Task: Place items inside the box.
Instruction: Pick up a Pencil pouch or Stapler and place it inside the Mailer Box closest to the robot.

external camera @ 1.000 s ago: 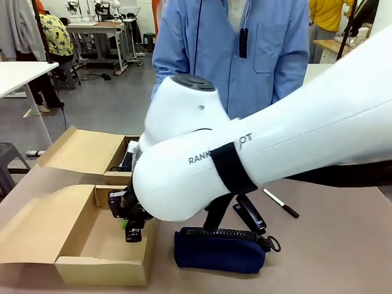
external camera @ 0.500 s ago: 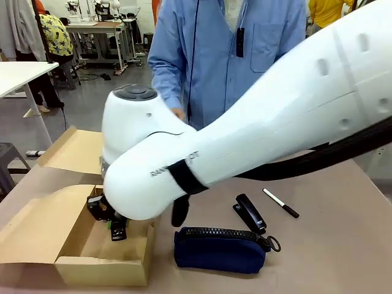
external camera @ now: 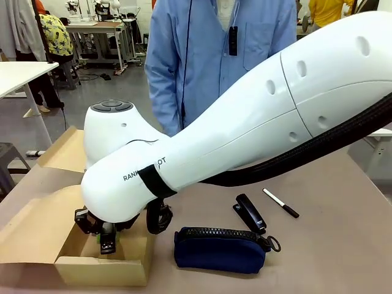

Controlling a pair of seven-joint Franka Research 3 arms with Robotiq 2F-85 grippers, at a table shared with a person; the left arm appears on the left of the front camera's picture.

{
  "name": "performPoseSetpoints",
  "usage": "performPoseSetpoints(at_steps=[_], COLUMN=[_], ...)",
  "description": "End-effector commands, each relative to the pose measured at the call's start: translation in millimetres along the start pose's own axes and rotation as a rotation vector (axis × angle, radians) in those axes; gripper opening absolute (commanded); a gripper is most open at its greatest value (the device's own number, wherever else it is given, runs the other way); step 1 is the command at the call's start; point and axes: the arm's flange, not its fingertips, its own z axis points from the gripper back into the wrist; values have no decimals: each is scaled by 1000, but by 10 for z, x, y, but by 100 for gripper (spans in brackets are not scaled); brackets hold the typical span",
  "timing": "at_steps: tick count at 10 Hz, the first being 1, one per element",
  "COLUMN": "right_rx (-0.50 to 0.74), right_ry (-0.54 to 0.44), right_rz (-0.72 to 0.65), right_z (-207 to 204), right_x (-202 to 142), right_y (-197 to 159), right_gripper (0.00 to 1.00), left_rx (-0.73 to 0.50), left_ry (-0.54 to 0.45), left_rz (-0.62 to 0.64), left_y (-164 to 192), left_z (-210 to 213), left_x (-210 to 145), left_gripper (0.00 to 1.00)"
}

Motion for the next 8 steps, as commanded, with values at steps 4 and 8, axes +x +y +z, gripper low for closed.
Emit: performPoseSetpoints(at_steps=[4,8], right_rx=[60,148], right_ry=[-7,-16], right_rz=[-8,22], right_z=[175,649], right_x=[-5,-156], right_y=[-58,-405], right_gripper=[100,100], left_rx=[-17,-17], left_ry=[-3,-3], left_rz=[-22,-22], left_y=[-15,-15], left_z=[3,3], left_x=[-9,-9], left_gripper=[100,100])
